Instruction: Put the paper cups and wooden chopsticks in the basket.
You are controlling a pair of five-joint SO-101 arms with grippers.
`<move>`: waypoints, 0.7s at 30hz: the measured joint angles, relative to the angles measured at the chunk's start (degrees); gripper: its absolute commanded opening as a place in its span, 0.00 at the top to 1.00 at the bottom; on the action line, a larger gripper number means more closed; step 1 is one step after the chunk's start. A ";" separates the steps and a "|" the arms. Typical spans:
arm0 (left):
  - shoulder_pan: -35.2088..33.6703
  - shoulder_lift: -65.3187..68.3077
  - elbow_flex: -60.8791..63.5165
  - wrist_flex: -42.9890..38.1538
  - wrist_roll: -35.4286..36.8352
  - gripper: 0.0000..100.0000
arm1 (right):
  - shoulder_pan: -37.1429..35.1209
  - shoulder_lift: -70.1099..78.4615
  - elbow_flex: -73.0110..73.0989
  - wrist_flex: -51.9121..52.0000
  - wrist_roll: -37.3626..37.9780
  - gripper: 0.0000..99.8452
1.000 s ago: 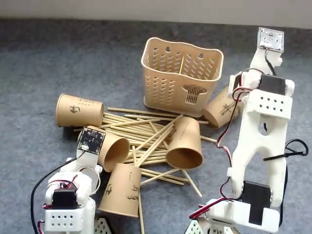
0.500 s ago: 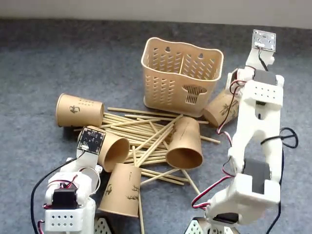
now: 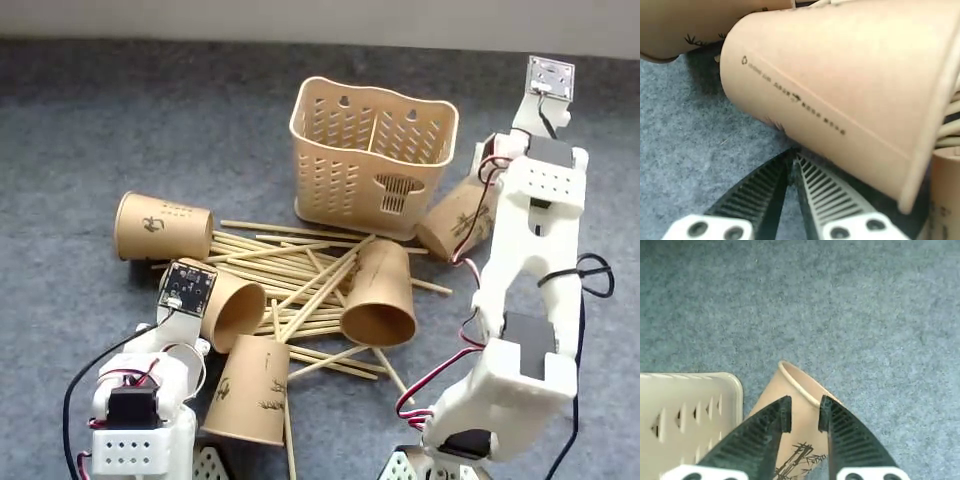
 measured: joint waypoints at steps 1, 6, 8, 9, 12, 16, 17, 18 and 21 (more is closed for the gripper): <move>0.00 0.00 0.00 0.00 0.00 0.99 | -0.09 0.00 0.00 -0.79 0.00 0.89; 0.00 0.00 0.00 0.00 0.00 0.99 | 0.88 0.00 0.00 -3.87 0.00 0.89; 0.00 0.00 0.00 0.00 0.00 0.99 | 0.88 0.00 0.00 -4.40 0.00 0.89; 0.00 0.00 0.00 0.00 0.00 0.99 | 0.70 0.00 0.00 -4.57 0.00 0.89; 0.00 0.00 0.00 0.00 0.00 0.99 | 0.62 0.00 0.00 -4.57 0.00 0.89; 0.00 0.00 0.00 0.00 0.00 0.99 | 0.79 3.25 0.00 -4.57 0.00 0.89; 0.00 0.00 0.00 0.00 0.00 0.99 | 0.70 4.31 0.00 -4.57 0.00 0.89; 0.00 0.00 0.00 0.00 0.00 0.99 | 0.70 5.27 0.00 -4.66 0.00 0.89; 0.00 0.00 0.00 0.00 0.00 0.99 | 0.53 6.24 -0.18 -5.01 0.00 0.90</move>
